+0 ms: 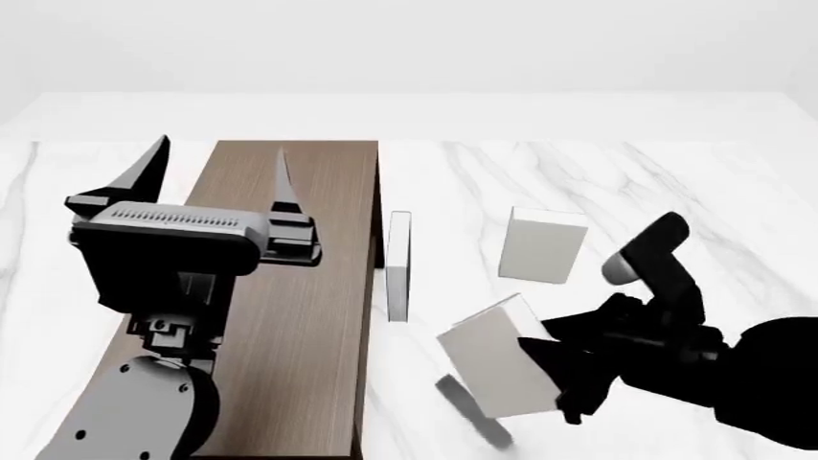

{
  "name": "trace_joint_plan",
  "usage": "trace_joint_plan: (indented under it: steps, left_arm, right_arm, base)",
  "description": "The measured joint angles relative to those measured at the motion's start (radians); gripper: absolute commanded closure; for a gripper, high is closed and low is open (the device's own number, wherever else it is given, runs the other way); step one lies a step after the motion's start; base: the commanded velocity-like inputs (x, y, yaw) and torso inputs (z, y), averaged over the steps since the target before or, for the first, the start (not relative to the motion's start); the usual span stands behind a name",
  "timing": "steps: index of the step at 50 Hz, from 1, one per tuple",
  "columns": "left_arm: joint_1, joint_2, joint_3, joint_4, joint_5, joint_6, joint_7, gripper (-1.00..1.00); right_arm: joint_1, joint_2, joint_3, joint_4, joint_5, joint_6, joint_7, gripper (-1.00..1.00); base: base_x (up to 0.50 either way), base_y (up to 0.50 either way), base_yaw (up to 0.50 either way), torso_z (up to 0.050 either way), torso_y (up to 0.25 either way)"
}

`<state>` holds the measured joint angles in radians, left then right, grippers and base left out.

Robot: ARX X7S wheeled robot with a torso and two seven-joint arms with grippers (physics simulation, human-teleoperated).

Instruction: Pick up the book on the right and place it under the cabinet shelf.

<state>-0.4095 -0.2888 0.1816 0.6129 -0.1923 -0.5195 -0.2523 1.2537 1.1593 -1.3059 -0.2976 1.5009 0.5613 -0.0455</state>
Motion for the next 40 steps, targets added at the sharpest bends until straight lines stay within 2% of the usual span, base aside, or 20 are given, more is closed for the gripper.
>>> trace_joint_plan:
  steps: [22,40]
  left_arm:
    - [-0.002,-0.006,-0.012,0.005,-0.02,0.0,-0.008,-1.0]
    - [-0.002,-0.011,-0.014,0.011,-0.032,-0.002,-0.015,-1.0]
  right_arm:
    - [-0.331,-0.11,-0.004,0.169,0.095,-0.411,-0.117,1.0]
    - [-0.533,-0.242,-0.002,0.364,0.177,-0.607,-0.248,1.0]
  base:
    - [0.0,0.0,0.0,0.0,0.001]
    - [0.0,0.0,0.0,0.0,0.001]
